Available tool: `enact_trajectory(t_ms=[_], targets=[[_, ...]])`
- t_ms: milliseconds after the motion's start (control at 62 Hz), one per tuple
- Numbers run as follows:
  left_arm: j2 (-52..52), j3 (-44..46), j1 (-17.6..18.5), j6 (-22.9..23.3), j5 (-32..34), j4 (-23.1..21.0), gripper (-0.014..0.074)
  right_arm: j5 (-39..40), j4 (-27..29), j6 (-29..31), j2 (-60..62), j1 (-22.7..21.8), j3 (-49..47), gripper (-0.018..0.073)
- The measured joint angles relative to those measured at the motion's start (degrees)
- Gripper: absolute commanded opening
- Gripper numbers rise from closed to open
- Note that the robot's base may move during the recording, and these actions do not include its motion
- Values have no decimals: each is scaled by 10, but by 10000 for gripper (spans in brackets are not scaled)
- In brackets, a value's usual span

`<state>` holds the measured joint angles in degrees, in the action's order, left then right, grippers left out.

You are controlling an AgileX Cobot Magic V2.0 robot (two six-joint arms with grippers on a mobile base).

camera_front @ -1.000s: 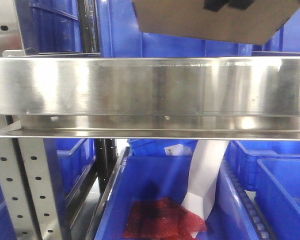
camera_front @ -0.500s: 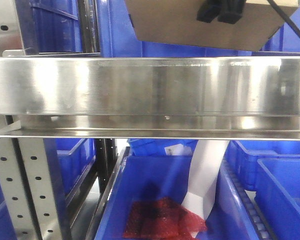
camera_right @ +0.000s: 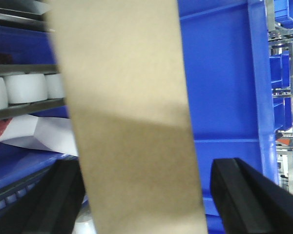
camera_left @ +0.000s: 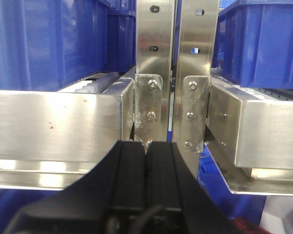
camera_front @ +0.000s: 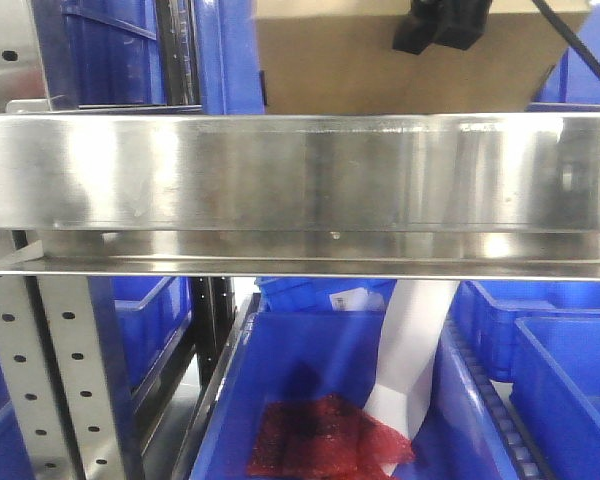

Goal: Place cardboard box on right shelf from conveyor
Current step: 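Raise the box above the steel shelf rail and lower it onto rollers, then open the right gripper to release the box on the roller shelf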

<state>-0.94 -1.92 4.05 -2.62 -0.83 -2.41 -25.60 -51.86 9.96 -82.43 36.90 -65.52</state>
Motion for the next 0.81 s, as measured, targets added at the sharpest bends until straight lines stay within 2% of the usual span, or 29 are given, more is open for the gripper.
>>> enact_trajectory(t_ms=[371,452,516,581,710,726,806], targets=[[0,0,0,0,0,0,-116,-31,4,0,76,48,39,611],[0,0,0,0,0,0,-116,-35,4,0,91,51,44,588],[0,0,0,0,0,0,-116,-35,4,0,106,51,45,525],[0,0,0,0,0,0,-116,-35,4,-9,116,51,45,405],[0,0,0,0,0,0,-116,-36,4,-86,134,35,45,54],[0,0,0,0,0,0,-116,-37,4,-100,136,31,45,30],[0,0,0,0,0,0,-116,-43,6,-170,146,6,45,61]])
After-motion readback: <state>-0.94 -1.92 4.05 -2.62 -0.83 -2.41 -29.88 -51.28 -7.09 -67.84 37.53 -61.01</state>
